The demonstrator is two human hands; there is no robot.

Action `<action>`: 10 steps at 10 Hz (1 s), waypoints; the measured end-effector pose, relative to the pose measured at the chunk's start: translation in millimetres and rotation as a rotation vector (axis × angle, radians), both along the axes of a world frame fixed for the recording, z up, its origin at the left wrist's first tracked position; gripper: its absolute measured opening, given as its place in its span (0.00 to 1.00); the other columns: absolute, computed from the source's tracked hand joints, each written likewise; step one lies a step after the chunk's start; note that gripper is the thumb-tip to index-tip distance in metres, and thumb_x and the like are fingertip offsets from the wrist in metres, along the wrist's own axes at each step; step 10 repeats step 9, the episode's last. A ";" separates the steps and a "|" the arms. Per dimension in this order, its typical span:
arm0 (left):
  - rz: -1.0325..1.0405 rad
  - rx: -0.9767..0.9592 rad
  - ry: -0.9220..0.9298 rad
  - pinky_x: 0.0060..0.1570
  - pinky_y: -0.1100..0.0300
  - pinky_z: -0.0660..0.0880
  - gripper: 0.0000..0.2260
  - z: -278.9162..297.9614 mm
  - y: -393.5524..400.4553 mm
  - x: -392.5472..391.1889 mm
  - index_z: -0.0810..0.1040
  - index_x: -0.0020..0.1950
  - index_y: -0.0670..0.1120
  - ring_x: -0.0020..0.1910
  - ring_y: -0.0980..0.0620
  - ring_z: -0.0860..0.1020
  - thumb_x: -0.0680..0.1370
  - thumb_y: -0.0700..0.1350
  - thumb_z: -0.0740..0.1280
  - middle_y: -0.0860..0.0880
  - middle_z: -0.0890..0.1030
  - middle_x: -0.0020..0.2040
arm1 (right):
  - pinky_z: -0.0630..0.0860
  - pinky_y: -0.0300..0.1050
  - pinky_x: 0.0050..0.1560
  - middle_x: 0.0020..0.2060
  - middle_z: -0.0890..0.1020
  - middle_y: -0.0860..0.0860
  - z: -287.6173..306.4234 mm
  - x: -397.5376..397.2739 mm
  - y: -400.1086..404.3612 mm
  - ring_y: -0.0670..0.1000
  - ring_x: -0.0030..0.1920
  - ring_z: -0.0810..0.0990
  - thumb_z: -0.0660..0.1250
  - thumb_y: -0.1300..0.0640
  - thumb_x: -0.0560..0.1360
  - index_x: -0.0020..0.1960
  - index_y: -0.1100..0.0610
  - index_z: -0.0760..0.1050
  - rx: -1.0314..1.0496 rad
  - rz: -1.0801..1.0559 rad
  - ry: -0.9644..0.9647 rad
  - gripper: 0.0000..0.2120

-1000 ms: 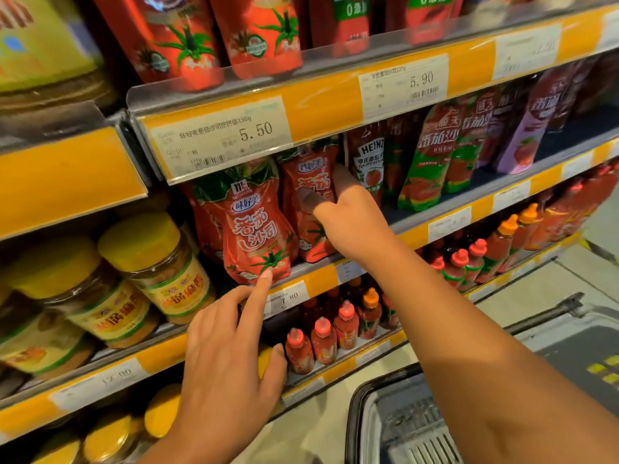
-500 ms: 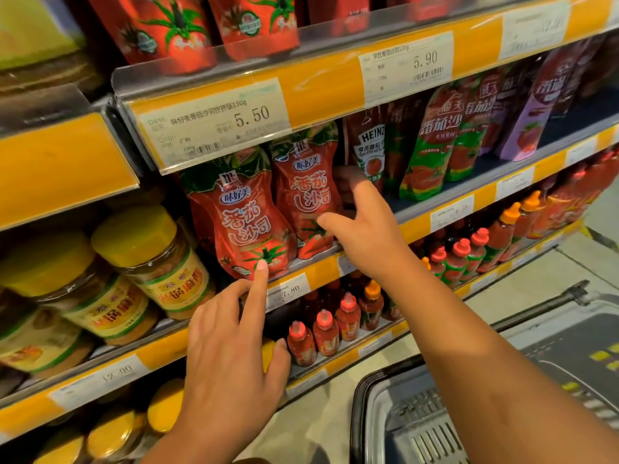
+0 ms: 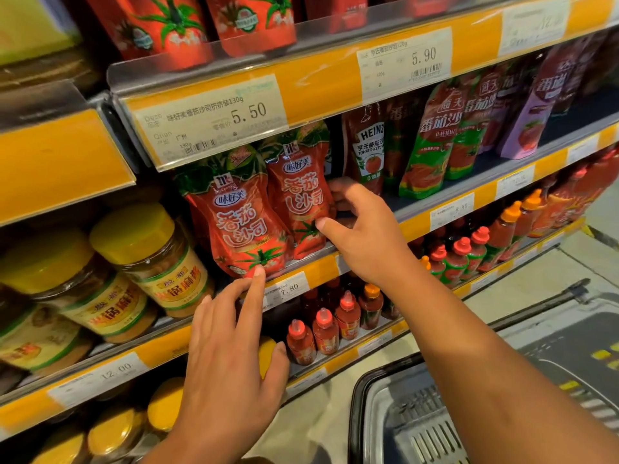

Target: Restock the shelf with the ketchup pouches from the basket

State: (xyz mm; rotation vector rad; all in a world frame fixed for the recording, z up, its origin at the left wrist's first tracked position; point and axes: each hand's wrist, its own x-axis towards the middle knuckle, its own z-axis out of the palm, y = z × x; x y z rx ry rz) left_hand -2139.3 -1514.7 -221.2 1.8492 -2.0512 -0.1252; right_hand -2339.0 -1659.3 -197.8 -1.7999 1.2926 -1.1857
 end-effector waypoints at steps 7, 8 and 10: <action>-0.008 0.001 -0.038 0.75 0.43 0.66 0.40 1.7 0.7 -0.2 0.50 0.85 0.51 0.75 0.49 0.63 0.78 0.53 0.67 0.52 0.63 0.75 | 0.80 0.56 0.58 0.56 0.83 0.47 -5.1 9.6 13.1 0.50 0.57 0.80 0.69 0.52 0.82 0.64 0.52 0.76 -0.035 -0.018 0.044 0.11; -0.034 -0.007 -0.004 0.77 0.42 0.64 0.38 4.5 1.2 4.1 0.53 0.85 0.54 0.77 0.51 0.62 0.79 0.51 0.68 0.54 0.63 0.76 | 0.77 0.56 0.67 0.66 0.80 0.48 0.7 3.4 22.8 0.51 0.67 0.77 0.67 0.48 0.83 0.72 0.51 0.73 -0.006 -0.031 0.073 0.18; -0.067 -0.021 0.054 0.81 0.42 0.55 0.34 7.5 9.7 6.2 0.56 0.84 0.55 0.80 0.55 0.60 0.80 0.51 0.68 0.58 0.62 0.77 | 0.71 0.47 0.70 0.72 0.75 0.45 3.0 -16.0 43.6 0.45 0.72 0.73 0.66 0.50 0.84 0.78 0.48 0.69 -0.027 -0.095 0.049 0.23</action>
